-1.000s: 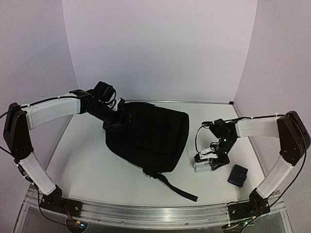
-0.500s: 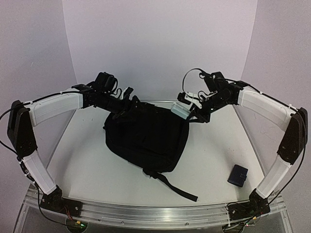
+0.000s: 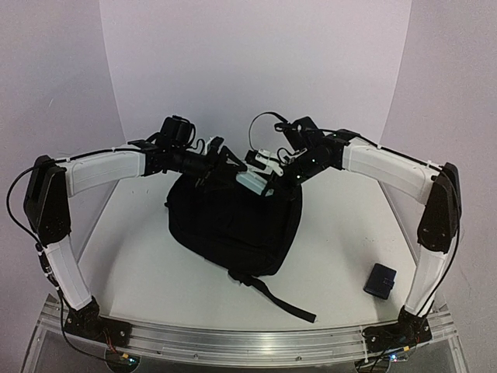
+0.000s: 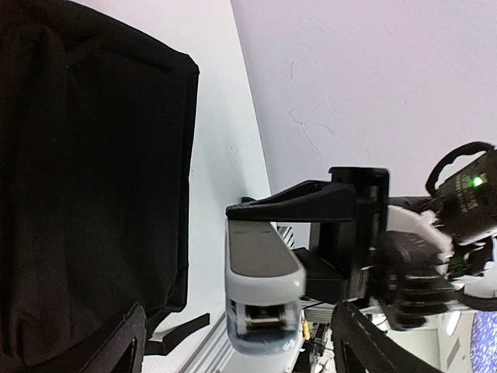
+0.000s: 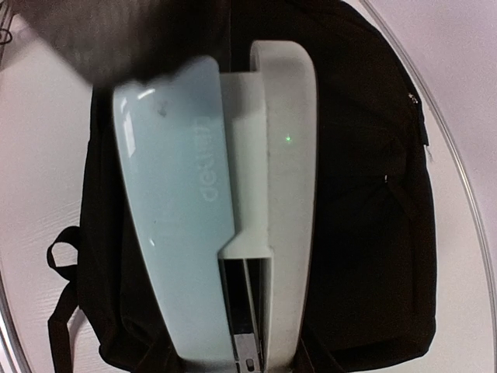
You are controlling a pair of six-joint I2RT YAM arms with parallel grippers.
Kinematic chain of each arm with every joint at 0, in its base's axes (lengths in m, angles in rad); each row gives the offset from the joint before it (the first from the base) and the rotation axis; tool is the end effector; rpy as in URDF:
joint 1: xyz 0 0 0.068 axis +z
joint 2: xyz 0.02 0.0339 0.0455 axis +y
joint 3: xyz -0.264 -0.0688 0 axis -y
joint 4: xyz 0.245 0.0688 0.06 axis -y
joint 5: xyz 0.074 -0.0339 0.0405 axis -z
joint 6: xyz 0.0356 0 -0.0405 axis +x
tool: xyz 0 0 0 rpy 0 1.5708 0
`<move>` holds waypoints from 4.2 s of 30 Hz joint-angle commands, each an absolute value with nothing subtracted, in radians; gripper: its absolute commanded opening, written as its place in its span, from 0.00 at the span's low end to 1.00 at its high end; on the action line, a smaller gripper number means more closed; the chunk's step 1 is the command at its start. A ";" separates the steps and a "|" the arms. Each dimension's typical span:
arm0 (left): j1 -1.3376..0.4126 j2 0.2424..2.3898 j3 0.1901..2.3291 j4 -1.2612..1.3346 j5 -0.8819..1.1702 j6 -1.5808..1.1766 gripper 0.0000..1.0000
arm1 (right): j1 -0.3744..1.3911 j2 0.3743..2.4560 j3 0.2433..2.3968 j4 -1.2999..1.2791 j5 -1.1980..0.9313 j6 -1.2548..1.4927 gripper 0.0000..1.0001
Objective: Pack the student bag
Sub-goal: Place the stationery in the student bag.
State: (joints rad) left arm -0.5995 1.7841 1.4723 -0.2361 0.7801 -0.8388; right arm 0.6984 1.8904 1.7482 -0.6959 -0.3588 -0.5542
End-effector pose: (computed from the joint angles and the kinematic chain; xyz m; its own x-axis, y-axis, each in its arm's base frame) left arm 0.3262 -0.2533 0.3017 -0.9545 0.0119 -0.2980 0.2795 0.3845 -0.8798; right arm 0.3180 0.2833 0.3090 -0.0726 -0.7043 -0.7061 -0.9645 0.2298 -0.1300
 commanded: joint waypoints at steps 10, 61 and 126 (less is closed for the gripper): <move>-0.599 1.788 1.480 -0.058 0.569 -0.934 0.71 | 0.738 1.974 1.904 -0.561 -0.273 -0.217 0.09; -0.562 1.549 1.230 -0.218 0.358 -0.923 0.00 | 0.742 2.257 2.016 -0.540 -0.095 0.022 0.37; -0.655 2.185 1.668 0.119 0.569 -0.916 0.01 | 0.587 2.008 1.833 -0.520 -0.465 0.406 0.00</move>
